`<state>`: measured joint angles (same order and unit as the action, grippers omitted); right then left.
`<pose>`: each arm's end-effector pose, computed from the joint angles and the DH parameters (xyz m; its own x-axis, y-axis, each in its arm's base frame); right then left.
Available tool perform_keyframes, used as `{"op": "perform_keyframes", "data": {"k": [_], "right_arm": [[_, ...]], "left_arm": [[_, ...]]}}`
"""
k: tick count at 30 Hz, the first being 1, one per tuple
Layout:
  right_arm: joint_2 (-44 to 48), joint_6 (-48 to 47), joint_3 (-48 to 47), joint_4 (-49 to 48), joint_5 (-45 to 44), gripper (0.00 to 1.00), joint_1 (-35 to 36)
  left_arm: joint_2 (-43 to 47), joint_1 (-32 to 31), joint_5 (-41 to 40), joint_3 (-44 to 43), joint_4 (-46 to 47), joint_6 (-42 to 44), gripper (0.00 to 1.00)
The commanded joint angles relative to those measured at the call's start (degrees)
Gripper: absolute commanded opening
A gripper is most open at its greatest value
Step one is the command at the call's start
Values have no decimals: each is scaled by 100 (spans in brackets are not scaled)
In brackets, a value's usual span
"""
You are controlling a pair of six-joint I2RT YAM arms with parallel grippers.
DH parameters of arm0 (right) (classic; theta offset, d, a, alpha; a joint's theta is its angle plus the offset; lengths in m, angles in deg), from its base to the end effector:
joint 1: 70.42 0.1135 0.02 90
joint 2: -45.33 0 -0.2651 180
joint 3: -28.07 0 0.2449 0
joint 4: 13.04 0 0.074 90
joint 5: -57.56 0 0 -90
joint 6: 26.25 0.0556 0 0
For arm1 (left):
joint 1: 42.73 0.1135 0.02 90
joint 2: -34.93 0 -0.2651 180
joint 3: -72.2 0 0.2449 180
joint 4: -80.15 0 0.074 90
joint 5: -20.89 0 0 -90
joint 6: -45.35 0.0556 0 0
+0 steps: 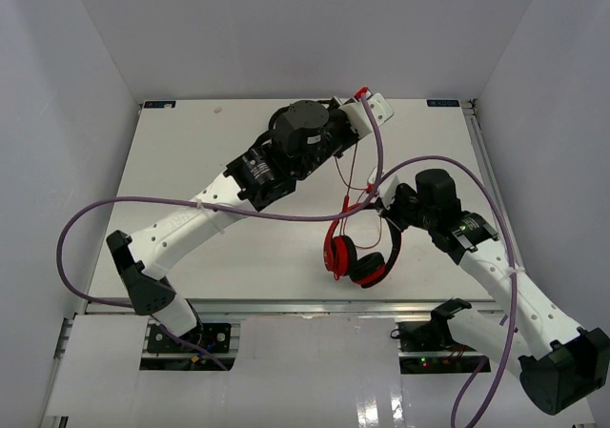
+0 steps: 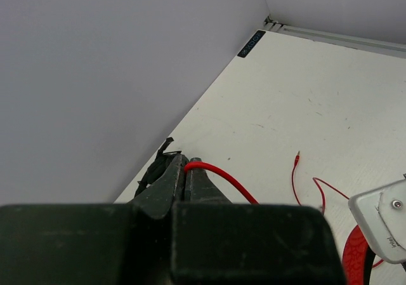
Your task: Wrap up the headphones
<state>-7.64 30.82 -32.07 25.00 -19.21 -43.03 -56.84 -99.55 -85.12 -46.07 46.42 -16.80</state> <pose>0.1835 0.1094 0.2900 -0.0441 -0.6189 -0.7843 -0.7699 0.5213 -0.3680 0.2174 -0.3045 0.4717 0.2450 0.4459 -0.8609 0.6111 0.6184 0.4941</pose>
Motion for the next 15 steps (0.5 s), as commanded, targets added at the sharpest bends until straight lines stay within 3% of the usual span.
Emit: {"op": "perform_keyframes", "data": {"k": [1,8,15], "right_arm": [[246,111,-298,-58,404,8,38],[604,-38,-861,553,1382,8,29],[520,351,-1407,786,2018,8,-148]], "left_arm": [[289,383,55,77,139,-141,0],[708,1435,730,1276,225,-737,0],[919,1813,1142,2068,391,-1179,0]]}}
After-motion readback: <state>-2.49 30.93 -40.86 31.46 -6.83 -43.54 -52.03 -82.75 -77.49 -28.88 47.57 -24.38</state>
